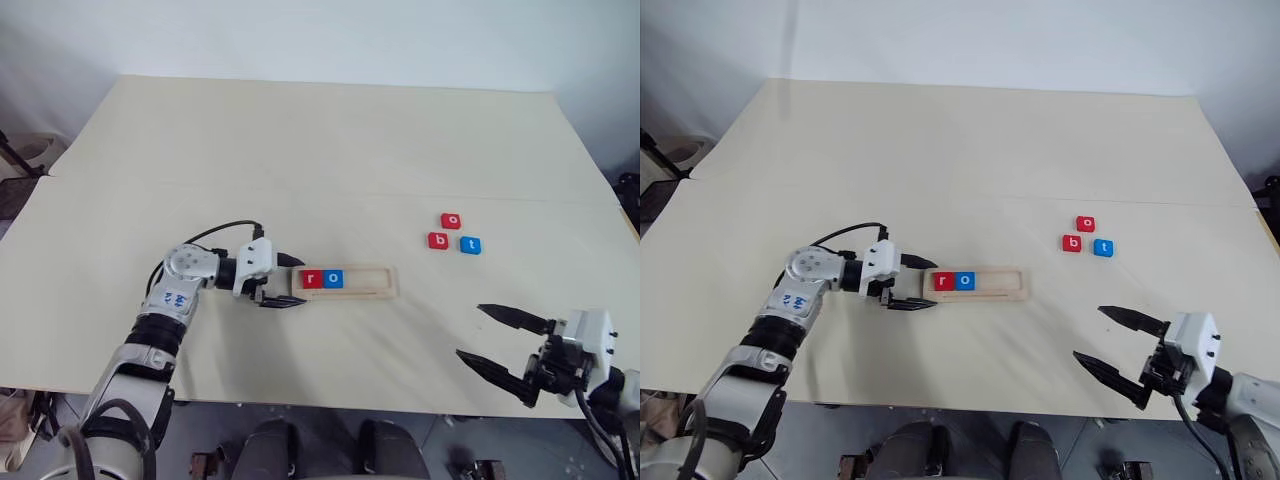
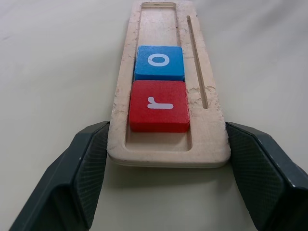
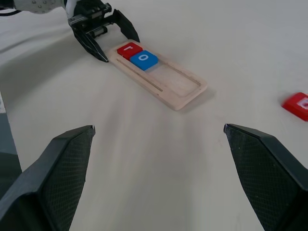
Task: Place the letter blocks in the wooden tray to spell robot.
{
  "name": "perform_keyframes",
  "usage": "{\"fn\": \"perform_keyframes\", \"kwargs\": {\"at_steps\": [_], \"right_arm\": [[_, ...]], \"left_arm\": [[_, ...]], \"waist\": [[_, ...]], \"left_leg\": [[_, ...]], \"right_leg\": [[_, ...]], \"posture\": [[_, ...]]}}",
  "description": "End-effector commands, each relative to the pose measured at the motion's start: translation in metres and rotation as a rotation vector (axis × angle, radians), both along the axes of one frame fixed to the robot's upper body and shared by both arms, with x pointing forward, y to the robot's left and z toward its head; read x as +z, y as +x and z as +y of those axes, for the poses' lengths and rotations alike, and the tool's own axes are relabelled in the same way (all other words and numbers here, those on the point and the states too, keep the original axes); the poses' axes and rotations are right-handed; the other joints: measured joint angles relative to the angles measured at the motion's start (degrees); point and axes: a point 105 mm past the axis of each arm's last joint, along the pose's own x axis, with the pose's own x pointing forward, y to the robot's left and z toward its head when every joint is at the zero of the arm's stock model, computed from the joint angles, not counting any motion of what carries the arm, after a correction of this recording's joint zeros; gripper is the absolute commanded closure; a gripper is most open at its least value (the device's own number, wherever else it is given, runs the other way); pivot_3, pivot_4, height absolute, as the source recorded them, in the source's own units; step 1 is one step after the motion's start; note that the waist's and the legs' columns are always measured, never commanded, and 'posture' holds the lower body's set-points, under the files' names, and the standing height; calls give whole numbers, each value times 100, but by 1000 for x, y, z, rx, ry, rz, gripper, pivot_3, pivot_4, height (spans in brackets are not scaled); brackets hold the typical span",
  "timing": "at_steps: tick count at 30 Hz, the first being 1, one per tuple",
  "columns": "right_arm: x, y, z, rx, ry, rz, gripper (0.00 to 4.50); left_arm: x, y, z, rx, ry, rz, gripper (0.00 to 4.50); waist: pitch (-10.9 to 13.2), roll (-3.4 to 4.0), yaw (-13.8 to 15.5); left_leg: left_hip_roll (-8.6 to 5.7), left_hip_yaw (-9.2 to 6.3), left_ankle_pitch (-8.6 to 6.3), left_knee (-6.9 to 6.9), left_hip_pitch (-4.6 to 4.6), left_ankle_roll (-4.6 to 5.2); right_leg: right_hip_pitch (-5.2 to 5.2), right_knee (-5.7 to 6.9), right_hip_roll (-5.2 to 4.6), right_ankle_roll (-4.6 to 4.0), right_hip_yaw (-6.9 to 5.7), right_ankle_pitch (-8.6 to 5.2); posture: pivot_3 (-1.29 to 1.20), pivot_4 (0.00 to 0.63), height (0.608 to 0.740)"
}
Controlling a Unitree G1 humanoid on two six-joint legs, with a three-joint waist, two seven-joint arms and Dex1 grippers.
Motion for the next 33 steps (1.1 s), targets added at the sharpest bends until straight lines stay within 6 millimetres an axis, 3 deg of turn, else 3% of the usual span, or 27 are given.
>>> {"fn": "perform_keyframes", "kwargs": {"at_steps": [1,11,14,20,27,30,33], "right_arm": [[11,-5,0,-24,12,-46,0],[11,-11,4,-39,32,-39,0],[10,-12,4,-45,37,-35,0],[12,-12,-4,-118,48,-53,0],[4,-16,-36,-353,44,-124,0],[-1,-19,-45,-433,67,-152,0],[-4,-17,-46,-457,88,-167,0]], "left_arm": [[-8,4,-10,-17,37,23,1110],[-9,5,-12,-51,21,75,1110],[-5,6,-13,-58,-11,84,99],[0,10,-6,-22,-49,52,43],[30,-2,29,24,-269,-18,43],[33,-16,54,101,-295,-40,43],[35,-24,64,151,-304,-55,43]], "waist": [[0,0,-1],[-1,0,-4],[-1,0,-9],[0,-1,-5],[-1,0,-43],[-1,1,-42],[-2,3,-49]], "left_leg": [[0,0,0,0,0,0],[0,-2,0,0,2,0],[1,-2,0,0,2,0],[1,-4,0,0,0,1],[5,-3,0,-5,1,0],[4,-3,0,-3,2,0],[7,-5,0,-3,4,0]], "right_leg": [[0,0,0,0,0,0],[1,0,0,0,1,0],[1,0,0,0,0,0],[1,0,0,0,-1,0],[-5,0,1,-1,0,0],[-3,3,0,-1,5,0],[-3,6,0,-1,7,-1]], "posture": [[0,150,740],[0,150,740],[0,150,740],[0,150,740],[0,150,740],[0,150,740],[0,150,740]]}}
